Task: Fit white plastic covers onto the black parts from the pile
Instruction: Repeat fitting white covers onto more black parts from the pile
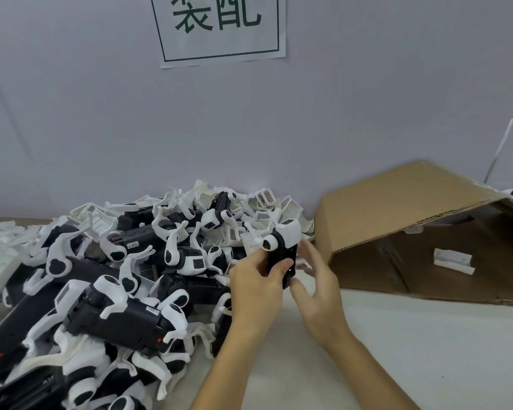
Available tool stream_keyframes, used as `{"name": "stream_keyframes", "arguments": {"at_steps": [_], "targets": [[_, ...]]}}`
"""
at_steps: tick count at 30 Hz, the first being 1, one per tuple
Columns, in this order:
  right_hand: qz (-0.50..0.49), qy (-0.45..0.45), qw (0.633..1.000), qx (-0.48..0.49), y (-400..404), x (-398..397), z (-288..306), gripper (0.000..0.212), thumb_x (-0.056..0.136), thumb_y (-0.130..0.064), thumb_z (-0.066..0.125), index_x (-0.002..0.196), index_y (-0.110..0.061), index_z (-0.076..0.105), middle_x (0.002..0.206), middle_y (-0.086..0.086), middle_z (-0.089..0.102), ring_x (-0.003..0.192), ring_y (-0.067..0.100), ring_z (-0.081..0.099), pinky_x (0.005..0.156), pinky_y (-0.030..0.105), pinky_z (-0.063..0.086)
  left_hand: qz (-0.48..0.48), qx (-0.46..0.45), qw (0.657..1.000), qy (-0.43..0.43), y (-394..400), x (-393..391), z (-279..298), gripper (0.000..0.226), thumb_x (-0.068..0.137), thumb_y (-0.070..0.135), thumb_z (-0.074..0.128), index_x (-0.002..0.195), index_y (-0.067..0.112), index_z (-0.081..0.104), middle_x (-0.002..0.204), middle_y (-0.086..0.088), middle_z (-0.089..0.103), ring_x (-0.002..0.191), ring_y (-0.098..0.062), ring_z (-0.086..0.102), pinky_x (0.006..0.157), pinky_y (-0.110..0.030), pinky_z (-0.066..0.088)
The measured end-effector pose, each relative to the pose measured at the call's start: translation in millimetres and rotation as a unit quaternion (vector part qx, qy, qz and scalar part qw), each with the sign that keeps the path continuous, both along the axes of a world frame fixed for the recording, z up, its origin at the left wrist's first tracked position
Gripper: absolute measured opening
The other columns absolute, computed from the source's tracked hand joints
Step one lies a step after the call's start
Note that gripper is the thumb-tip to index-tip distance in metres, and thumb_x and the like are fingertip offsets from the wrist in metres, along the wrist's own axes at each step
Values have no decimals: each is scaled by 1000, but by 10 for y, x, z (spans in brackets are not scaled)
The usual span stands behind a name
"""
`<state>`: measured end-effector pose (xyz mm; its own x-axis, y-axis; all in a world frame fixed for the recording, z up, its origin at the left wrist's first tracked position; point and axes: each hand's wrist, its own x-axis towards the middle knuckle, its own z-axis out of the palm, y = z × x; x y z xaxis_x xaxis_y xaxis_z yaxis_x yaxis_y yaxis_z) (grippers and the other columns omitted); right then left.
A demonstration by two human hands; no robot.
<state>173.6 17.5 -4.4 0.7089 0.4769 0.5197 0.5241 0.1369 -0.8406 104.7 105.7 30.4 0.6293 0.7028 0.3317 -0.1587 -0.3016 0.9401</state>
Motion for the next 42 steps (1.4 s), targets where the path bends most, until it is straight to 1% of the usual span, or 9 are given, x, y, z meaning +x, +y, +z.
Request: {"name": "stream_keyframes", "arguments": {"at_steps": [4, 7, 13, 20, 23, 27, 30, 35, 42], "targets": [[36, 33, 998, 48, 27, -27, 233, 49, 84, -24, 64, 133, -23, 54, 119, -10, 68, 114, 14, 64, 92, 29, 52, 8, 123, 992, 24, -24, 9, -65, 25, 88, 7, 66, 72, 26, 68, 62, 5, 67, 54, -13, 57, 51, -28, 48], [-15, 102, 992, 67, 91, -40, 319, 66, 71, -40, 84, 129, -24, 55, 104, -10, 71, 97, 8, 70, 82, 24, 56, 5, 192, 981, -1, -52, -13, -67, 37, 83, 1, 57, 73, 35, 66, 57, 18, 60, 51, -4, 50, 49, -12, 35], [-117, 70, 989, 65, 87, 52, 313, 42, 68, -35, 91, 101, -25, 66, 80, -22, 70, 70, 1, 68, 63, 13, 52, 10, 232, 973, 4, -49, 15, -124, 13, 87, 1, 60, 89, 7, 71, 63, 10, 61, 57, -8, 50, 55, -23, 42], [-68, 94, 990, 81, 46, 99, 302, 39, 68, -40, 90, 97, -28, 66, 85, -14, 73, 78, 7, 70, 69, 22, 56, 8, 239, 971, 23, -69, 33, -144, 15, 91, 2, 60, 94, 11, 71, 69, 7, 65, 59, -10, 51, 57, -27, 44], [15, 91, 994, 66, 41, 68, 284, 64, 77, -57, 78, 131, -34, 54, 118, -23, 67, 112, -3, 63, 88, 17, 51, 27, 167, 986, -3, -75, 29, -86, 23, 96, 1, 55, 91, 20, 67, 66, 15, 64, 58, -3, 57, 55, -11, 39], [-64, 81, 989, 101, -16, 57, 18, 41, 98, -36, 48, 139, -32, 48, 125, -18, 65, 120, 0, 58, 92, 10, 44, 75, -93, 990, -69, -26, 57, 22, 21, 106, 14, 43, 102, 18, 63, 92, 7, 69, 85, 0, 63, 71, -11, 45], [-88, 102, 990, 31, -20, 79, -124, 35, 104, -15, 49, 139, -19, 53, 121, -9, 65, 112, 3, 60, 82, 6, 43, -47, -382, 909, -161, 66, 8, 123, 25, 104, 25, 46, 109, 13, 67, 101, -6, 73, 93, -19, 68, 73, -29, 51], [-44, 83, 996, -15, 21, 86, -134, 24, 100, -23, 49, 117, -27, 66, 96, -8, 69, 82, 4, 61, 67, 15, 45, -16, -280, 956, -84, 56, 0, 127, 36, 84, 22, 77, 105, 6, 52, 63, 0, 60, 56, -16, 55, 57, -27, 45], [73, 199, 977, 8, 5, 101, -96, 23, 82, -7, 51, 96, -3, 68, 67, 7, 70, 64, 27, 69, 58, 30, 48, -89, -310, 938, -128, 51, -22, 147, 40, 76, 38, 68, 103, 10, 67, 92, -7, 75, 80, -16, 71, 62, -25, 54]]}}
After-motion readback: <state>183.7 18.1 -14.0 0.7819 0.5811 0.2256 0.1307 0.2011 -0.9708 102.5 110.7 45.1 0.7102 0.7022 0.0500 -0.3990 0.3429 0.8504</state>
